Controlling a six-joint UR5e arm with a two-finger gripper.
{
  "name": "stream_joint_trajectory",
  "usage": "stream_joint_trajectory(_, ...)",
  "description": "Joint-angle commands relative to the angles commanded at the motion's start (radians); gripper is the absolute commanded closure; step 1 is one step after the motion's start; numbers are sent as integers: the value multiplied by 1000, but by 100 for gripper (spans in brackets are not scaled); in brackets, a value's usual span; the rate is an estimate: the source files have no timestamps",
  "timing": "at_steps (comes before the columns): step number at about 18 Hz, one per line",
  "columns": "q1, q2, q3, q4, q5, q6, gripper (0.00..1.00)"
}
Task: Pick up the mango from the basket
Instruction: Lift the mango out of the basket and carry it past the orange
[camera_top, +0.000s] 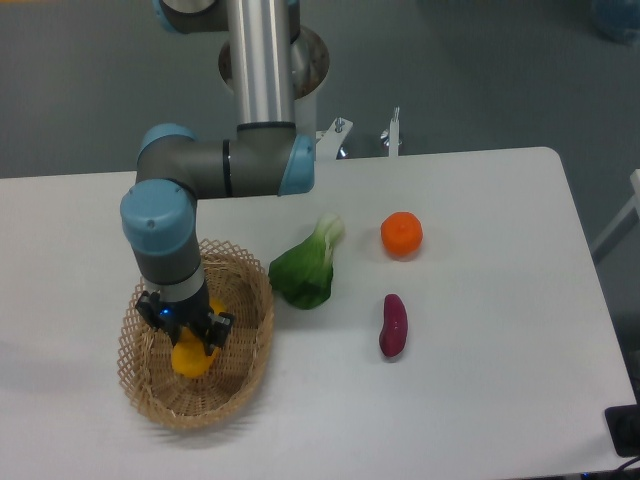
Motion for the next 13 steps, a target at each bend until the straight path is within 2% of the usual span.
stream_joint_trajectory(3, 121, 66, 15, -38, -2, 96, 60)
stream_joint_trajectory(5, 244, 106, 26, -116, -2, 214, 59)
stream_joint_trajectory(8, 400, 143, 48, -195, -3, 368, 59)
stream_joint_trajectory(11, 544, 155, 60, -259, -9, 518, 59)
stream_joint_trajectory(13, 633, 155, 60, -273, -9, 610, 59)
